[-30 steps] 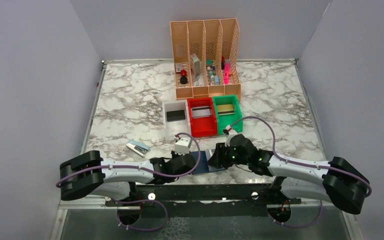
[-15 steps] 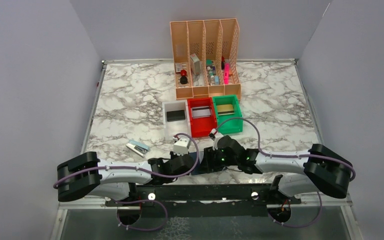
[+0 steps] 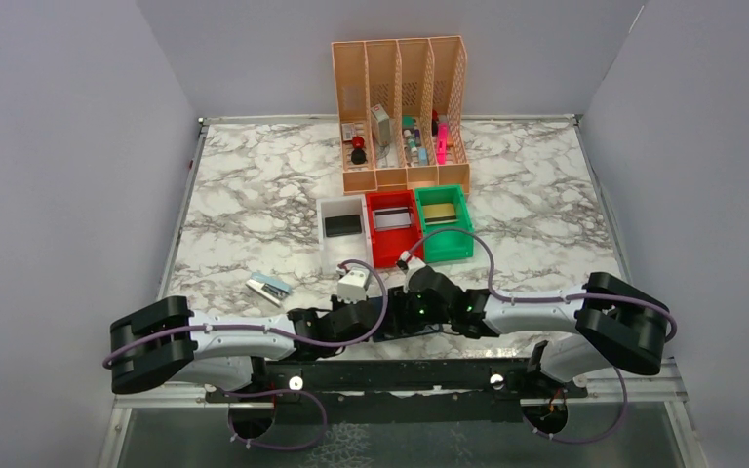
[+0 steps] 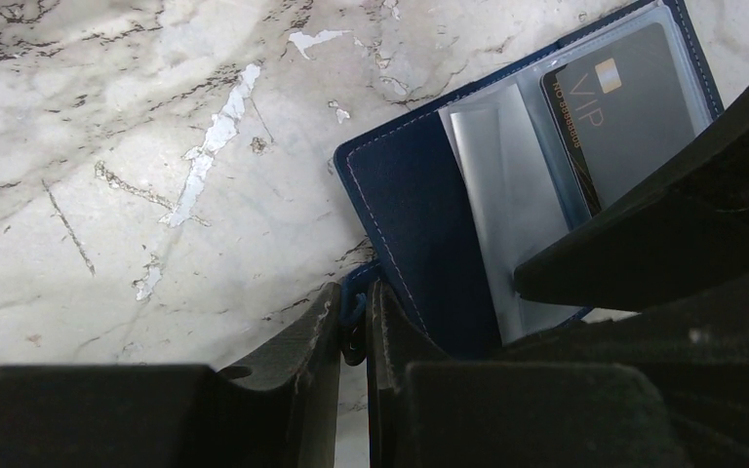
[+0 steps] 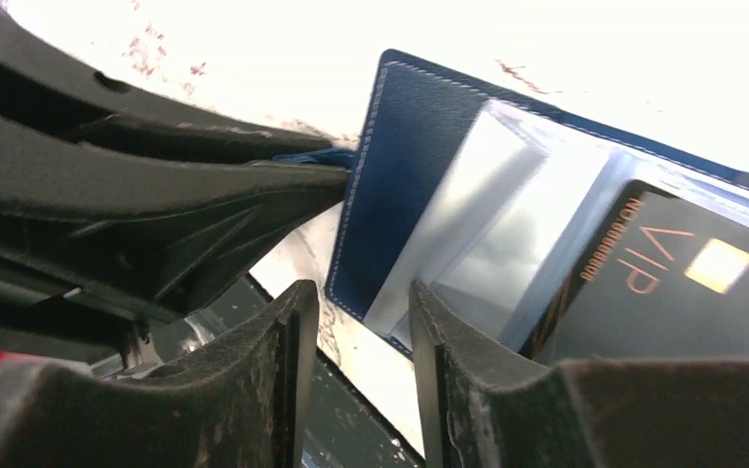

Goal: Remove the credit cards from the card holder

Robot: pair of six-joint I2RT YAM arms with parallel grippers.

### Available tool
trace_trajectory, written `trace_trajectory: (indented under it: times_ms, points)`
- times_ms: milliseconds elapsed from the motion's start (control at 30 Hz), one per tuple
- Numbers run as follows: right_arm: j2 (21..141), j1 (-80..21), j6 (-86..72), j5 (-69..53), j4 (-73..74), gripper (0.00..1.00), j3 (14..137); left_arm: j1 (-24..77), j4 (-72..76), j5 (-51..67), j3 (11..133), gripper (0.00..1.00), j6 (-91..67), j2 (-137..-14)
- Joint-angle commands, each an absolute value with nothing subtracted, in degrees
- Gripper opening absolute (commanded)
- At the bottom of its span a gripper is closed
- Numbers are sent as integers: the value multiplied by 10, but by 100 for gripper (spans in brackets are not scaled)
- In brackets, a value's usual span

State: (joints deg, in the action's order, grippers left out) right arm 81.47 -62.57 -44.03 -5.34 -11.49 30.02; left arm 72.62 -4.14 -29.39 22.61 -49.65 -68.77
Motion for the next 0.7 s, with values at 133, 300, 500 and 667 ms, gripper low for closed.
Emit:
trace_trajectory:
  times_ms: [133, 300, 500, 667]
  points:
    - [820, -628, -479, 35, -120, 31, 279, 728, -69, -294, 216, 11, -506, -667]
    - [836, -628, -485, 35, -110, 23, 285, 728, -106, -305, 228, 29, -526, -630]
    - [854, -628, -501, 48, -101, 18, 290, 728, -122, -292, 245, 47, -520, -571]
    - [850, -628, -507, 49, -114, 16, 283, 728, -70, -254, 245, 50, -496, -539]
